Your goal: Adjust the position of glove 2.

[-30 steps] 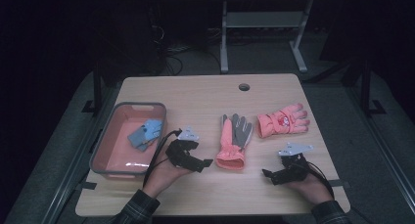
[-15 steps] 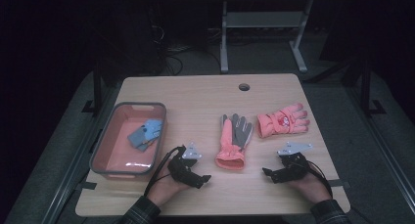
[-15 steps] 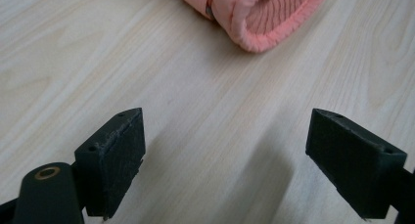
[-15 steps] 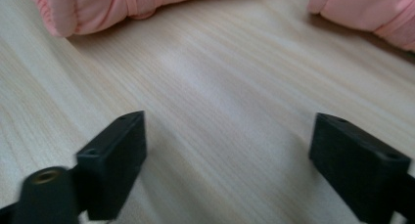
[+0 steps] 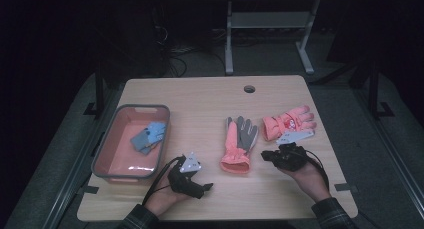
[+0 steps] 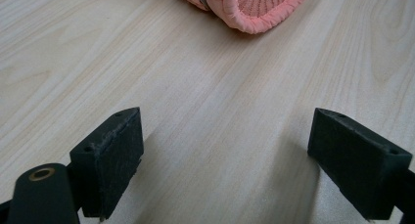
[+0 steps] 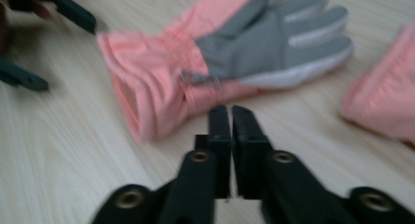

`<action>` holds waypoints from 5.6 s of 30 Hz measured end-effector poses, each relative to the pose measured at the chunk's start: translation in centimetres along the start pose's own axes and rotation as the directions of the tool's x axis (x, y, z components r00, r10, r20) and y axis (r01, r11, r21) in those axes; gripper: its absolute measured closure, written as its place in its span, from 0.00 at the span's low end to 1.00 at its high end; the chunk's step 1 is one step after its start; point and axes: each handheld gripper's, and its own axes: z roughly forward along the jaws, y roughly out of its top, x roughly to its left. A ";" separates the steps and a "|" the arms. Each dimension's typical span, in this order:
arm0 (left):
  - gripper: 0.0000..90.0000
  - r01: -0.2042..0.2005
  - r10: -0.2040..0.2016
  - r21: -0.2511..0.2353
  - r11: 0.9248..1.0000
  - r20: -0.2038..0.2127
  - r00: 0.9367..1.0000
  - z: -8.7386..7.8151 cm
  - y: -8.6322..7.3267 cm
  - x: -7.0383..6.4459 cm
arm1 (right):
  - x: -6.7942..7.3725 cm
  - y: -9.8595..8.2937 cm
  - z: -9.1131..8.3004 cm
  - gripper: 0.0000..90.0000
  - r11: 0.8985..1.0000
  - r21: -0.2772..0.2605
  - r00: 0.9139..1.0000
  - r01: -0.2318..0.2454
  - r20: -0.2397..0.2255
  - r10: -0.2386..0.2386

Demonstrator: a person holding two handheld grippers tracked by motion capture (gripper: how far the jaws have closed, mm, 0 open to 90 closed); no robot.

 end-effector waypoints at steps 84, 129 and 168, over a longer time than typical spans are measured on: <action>0.14 -0.012 0.012 0.003 1.000 0.014 1.000 -0.1 0.0 0.1 | -0.5 0.6 3.5 1.00 0.984 0.145 0.993 0.103 -0.076 -0.093; 0.14 -0.011 0.011 0.001 1.000 0.013 1.000 0.0 0.0 0.1 | -4.7 3.8 0.1 0.90 1.000 -0.026 0.995 -0.014 0.101 0.016; 0.14 -0.011 0.011 0.000 1.000 0.012 1.000 0.0 0.0 0.1 | -9.2 2.9 3.1 1.00 0.997 0.032 0.988 -0.071 0.139 0.066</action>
